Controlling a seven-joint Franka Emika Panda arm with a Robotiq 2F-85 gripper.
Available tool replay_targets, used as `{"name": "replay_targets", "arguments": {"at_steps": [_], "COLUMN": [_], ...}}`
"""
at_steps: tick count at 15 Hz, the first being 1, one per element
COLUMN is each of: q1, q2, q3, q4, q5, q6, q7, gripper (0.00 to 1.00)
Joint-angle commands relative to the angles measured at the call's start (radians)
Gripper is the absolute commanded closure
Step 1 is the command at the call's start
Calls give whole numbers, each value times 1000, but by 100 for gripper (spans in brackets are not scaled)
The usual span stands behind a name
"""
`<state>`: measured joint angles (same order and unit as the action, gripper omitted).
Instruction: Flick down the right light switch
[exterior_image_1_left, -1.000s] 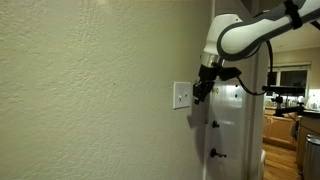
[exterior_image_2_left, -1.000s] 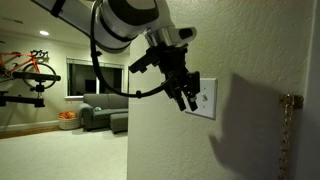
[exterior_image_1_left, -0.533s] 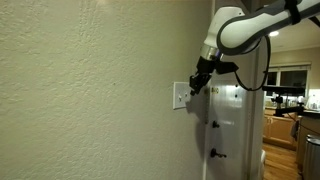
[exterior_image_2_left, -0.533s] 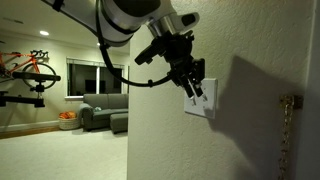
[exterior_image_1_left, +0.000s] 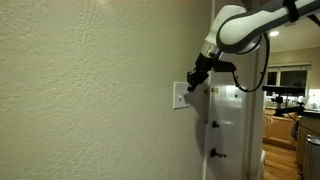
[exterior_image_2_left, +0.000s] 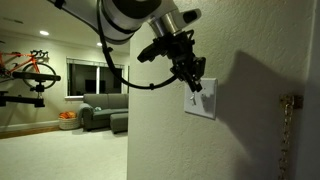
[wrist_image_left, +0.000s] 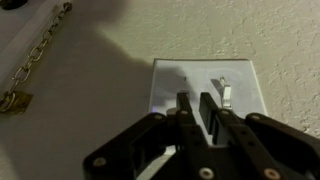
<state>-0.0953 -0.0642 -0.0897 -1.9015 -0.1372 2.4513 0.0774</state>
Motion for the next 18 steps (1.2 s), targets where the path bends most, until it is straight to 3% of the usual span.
{"name": "replay_targets", "arguments": {"at_steps": [1,2,18], "q1": [-3,-3,-10], "q2": [12,16,33], "q3": [-5,-6,-16], "q4": [-3,-3,20], "q5": [39,45,10], "q6": [38,39,67], "q7": [-17,-18,-30], "gripper": [89,95,93]}}
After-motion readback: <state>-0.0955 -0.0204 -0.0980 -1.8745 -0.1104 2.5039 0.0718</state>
